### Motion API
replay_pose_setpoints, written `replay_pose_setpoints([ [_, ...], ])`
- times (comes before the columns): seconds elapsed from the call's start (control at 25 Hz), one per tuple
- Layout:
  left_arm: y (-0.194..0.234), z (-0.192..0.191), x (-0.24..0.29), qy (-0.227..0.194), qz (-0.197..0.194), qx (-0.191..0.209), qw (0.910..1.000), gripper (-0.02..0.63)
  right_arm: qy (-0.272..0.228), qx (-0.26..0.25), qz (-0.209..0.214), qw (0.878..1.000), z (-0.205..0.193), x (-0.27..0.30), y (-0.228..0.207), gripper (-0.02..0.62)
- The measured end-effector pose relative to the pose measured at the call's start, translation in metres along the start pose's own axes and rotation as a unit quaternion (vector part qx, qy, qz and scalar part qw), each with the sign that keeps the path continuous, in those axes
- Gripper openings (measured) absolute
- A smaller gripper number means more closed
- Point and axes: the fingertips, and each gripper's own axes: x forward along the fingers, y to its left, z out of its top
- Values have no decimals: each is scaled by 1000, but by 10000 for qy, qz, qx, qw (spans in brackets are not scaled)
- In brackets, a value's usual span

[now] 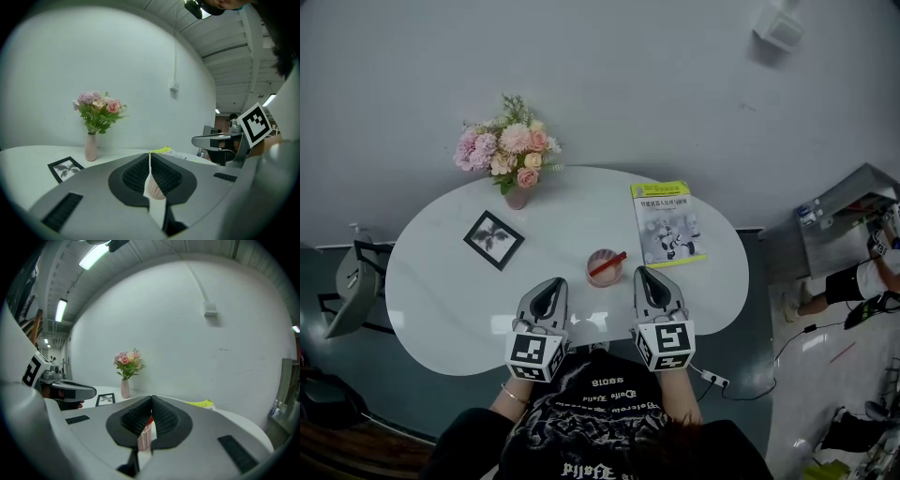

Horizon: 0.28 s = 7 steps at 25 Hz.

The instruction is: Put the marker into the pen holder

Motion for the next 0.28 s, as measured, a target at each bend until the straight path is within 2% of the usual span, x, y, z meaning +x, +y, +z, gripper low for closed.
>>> replay_pose_setpoints([
  [0.28, 0, 0, 3, 43, -45, 50, 10000, 29, 20, 116, -67, 9999, -3, 1, -5, 28],
])
